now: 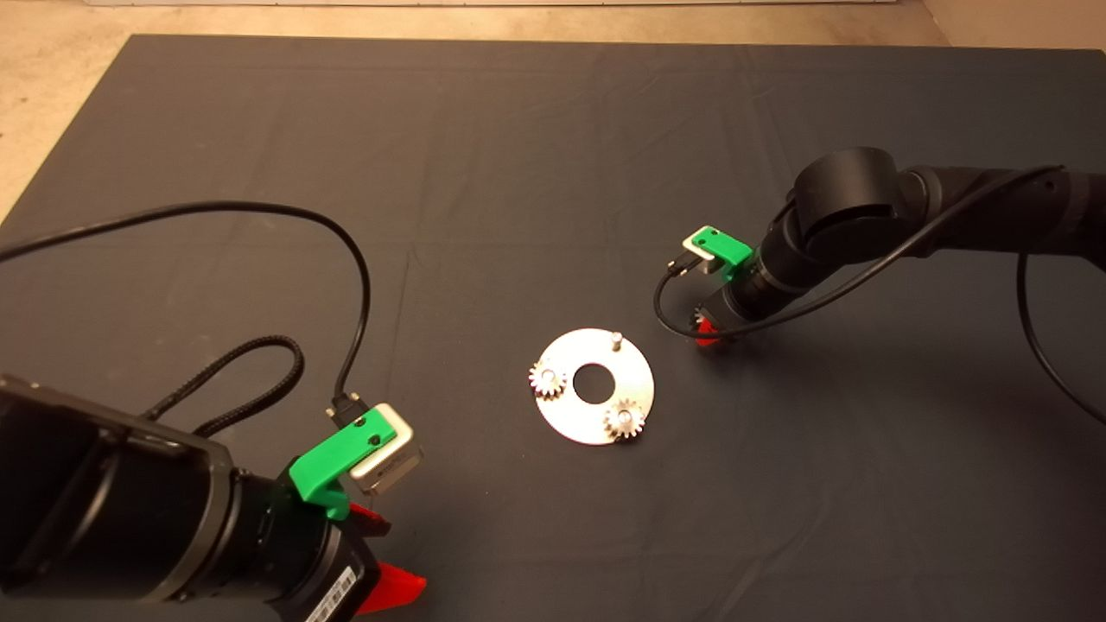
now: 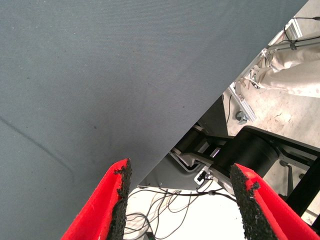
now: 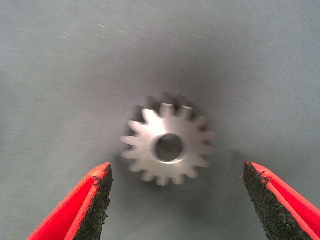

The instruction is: Install three planetary gears onto the carrier pins

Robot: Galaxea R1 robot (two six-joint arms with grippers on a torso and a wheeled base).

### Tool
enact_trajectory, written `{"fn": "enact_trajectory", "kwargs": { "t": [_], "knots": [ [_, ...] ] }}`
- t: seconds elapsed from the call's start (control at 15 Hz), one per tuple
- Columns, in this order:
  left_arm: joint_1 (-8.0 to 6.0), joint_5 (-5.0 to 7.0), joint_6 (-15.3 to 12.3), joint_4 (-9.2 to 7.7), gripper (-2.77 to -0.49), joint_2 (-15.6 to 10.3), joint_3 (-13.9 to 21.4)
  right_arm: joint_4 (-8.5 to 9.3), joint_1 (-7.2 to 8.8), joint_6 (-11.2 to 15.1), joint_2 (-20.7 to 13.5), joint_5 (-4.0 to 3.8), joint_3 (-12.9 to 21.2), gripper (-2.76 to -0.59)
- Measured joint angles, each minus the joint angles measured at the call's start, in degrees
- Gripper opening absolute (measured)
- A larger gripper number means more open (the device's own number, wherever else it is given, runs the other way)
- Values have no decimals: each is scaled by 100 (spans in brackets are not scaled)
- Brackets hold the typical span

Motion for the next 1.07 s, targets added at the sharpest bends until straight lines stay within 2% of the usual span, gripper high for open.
{"fn": "enact_trajectory", "kwargs": {
  "t": [0.07,0.2,0.4,0.53,0.73,0.87,1.07],
  "knots": [
    [0,0,0,0,-193,0,0,0,-31,0,0,37,-9,-145],
    [0,0,0,0,-193,-1,0,0,-118,-2,2,189,-17,-152],
    [0,-7,0,0,-193,-4,0,0,-195,-5,0,236,-91,-156],
    [0,-5,0,0,-193,-4,0,0,-193,-5,2,322,-125,-166],
    [0,-5,0,0,-193,-20,0,0,-193,-7,2,325,-196,-166],
    [0,-5,-1,0,-193,-20,0,0,-193,-10,2,325,-243,-181],
    [0,-5,-1,0,-193,-20,0,0,-190,-16,2,336,-262,-188]
  ]
}}
